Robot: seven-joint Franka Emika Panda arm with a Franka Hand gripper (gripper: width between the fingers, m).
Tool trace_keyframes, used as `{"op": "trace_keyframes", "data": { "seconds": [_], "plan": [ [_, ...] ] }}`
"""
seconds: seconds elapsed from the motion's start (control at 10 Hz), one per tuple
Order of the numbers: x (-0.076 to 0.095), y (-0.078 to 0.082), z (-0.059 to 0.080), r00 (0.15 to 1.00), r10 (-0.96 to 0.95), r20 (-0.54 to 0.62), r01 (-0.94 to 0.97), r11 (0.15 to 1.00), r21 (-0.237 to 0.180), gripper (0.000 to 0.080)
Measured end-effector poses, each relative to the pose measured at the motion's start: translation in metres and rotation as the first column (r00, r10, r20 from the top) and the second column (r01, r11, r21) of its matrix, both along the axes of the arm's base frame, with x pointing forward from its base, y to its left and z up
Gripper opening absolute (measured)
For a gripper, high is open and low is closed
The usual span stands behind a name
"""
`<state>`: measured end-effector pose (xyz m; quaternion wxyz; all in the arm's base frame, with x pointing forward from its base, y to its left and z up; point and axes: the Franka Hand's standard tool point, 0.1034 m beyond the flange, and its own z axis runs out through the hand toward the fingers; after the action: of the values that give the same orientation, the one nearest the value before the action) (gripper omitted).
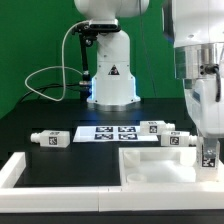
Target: Assemble one leg
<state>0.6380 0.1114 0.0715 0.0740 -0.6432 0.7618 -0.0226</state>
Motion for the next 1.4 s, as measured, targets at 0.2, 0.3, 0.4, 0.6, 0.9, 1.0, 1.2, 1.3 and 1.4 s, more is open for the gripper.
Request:
{"op": "trace_keyframes", "data": {
  "seconds": [0.2,0.3,0.4,0.6,0.9,1.0,1.2,1.3,1.4],
  "plan": [
    [0.0,0.0,0.0,0.997,0.079,0.003,-0.079,0.997,-0.013,0.0287],
    [0.0,0.002,0.001,0.971,0.239,0.001,-0.239,0.97,-0.036,0.0443],
    [0.001,0.005,0.002,0.925,0.38,0.003,-0.379,0.923,-0.061,0.057],
    [-0.001,0.012,0.001,0.795,0.607,-0.009,-0.605,0.79,-0.097,0.0633],
    [0.001,0.008,0.001,0.683,0.73,-0.02,-0.726,0.676,-0.126,0.0648],
    [0.0,0.008,0.001,0.653,0.757,-0.024,-0.753,0.645,-0.131,0.0648],
    [0.004,0.004,-0.002,0.385,0.92,-0.065,-0.916,0.373,-0.146,0.0648],
    [0.004,0.004,-0.002,0.401,0.914,-0.063,-0.909,0.389,-0.147,0.0648],
    [0.004,0.005,-0.003,0.424,0.904,-0.061,-0.9,0.412,-0.144,0.0637]
  ]
}}
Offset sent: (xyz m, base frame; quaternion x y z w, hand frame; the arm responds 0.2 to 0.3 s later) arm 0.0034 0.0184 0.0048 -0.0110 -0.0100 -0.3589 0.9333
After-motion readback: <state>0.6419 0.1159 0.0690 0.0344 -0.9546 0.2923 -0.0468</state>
